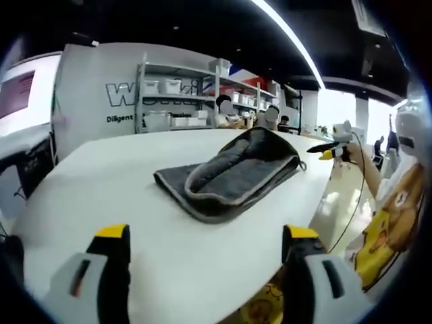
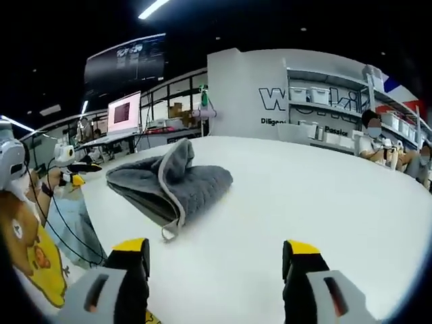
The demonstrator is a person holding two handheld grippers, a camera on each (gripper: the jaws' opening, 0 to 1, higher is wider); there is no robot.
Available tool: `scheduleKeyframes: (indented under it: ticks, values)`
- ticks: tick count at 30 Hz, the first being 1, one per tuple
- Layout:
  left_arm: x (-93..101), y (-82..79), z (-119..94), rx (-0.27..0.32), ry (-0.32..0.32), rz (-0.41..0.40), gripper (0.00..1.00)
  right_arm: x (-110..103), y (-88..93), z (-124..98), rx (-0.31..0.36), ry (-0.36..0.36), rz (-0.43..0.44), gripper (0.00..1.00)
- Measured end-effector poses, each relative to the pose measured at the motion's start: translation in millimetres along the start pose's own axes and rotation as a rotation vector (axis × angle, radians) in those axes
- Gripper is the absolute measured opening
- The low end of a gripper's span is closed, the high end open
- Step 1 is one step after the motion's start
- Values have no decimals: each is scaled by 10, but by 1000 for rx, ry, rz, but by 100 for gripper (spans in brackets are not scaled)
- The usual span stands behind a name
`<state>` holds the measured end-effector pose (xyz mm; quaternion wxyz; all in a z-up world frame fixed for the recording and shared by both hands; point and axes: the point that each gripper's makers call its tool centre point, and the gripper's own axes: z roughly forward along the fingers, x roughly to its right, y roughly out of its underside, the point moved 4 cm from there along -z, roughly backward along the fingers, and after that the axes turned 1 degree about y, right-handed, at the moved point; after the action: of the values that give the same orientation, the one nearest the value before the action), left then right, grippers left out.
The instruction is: Fold the towel on the table until its edges align and the towel forms a compact rectangular stack.
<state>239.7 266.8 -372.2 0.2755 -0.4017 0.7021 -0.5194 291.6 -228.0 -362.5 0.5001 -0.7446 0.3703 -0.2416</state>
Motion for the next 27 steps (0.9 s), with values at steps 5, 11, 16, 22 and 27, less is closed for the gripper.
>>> scheduleKeyframes:
  ticks: [5,11,16,22,27]
  values:
    - [12,3,3,-4,2,1,98,-9,24,32,-10,-6,-5,97]
    - [4,-13,1,-9,0,6,98,7,52,66,-19,-5,4,99]
    - [-8,-51,19,-18,3,20,98,29,63,94,-20,-8,13,99]
    - [-11,-108,57,-22,12,36,98,21,72,109,-27,-20,8,99]
    - [-1,-127,86,-25,25,41,98,-16,75,122,-34,-39,-2,99]
